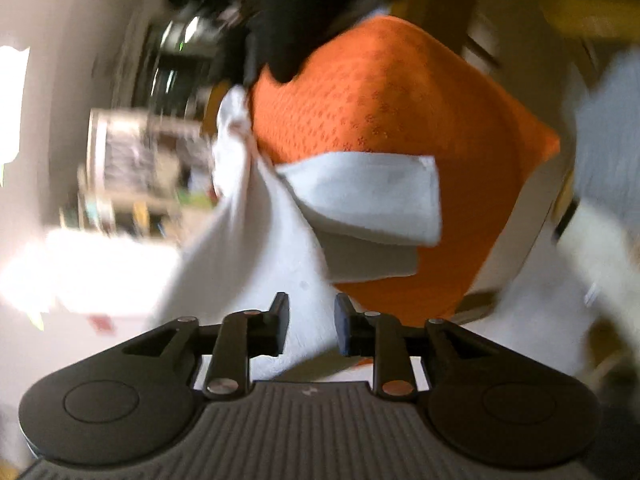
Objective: Fold clothes
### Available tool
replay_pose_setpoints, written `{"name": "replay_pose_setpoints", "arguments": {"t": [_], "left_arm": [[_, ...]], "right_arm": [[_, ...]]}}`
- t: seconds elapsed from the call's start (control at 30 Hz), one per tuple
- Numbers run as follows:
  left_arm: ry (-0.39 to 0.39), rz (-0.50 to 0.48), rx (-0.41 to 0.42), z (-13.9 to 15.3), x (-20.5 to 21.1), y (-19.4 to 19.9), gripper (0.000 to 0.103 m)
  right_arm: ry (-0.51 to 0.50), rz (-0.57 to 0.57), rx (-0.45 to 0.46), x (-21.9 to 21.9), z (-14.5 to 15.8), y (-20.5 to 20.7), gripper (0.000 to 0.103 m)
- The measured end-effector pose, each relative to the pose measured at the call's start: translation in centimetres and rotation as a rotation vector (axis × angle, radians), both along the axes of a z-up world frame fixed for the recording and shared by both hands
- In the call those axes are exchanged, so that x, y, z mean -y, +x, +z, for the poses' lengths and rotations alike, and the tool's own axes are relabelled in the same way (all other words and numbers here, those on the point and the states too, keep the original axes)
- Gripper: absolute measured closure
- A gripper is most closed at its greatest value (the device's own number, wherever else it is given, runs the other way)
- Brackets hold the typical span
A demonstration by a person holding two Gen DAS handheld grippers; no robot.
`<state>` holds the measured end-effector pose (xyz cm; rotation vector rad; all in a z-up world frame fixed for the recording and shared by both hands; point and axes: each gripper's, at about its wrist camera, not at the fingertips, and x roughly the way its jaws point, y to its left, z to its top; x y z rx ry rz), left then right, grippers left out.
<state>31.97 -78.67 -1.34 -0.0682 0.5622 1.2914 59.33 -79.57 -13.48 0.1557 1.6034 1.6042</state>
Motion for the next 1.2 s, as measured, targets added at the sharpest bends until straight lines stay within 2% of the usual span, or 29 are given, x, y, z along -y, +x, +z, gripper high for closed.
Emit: {"name": "replay_pose_setpoints", "arguments": {"t": [0.17, 0.23, 0.3, 0.43, 0.8, 1.07, 1.2], "left_arm": [[-0.034, -0.021, -0.044, 0.6, -1.0, 1.0, 0.097], [-0.044, -0.022, -0.051, 0.9, -1.2, 1.2, 0.096], [-0.051, -0.024, -0.061, 1.2, -1.5, 1.3, 0.096], [-0.061, -0.035, -0.077, 1.6, -2.2, 1.9, 0.096], [-0.085, -0.008, -0.083, 2.4, -3.0, 2.5, 0.096], [-0.08, 0.037, -0.074, 2.9, -3.1, 2.0, 0.096], [-0.082, 0.046, -0.064, 3.0, -2.9, 1.8, 0.096]], "right_arm": [[0.186, 0.169, 0.239, 2.0, 2.0, -1.8, 0.056], [0.284, 0.221, 0.325, 2.8, 2.8, -3.2, 0.045], [0.367, 0.272, 0.412, 3.4, 3.4, -4.7, 0.039], [0.478, 0.301, 0.534, 3.6, 4.1, -7.0, 0.029], [0.586, 0.323, 0.619, 0.6, 1.9, -11.1, 0.029], [0.695, 0.397, 0.656, 2.3, 3.5, -11.9, 0.029], [0.701, 0.412, 0.68, 2.4, 3.8, -12.4, 0.029]]}}
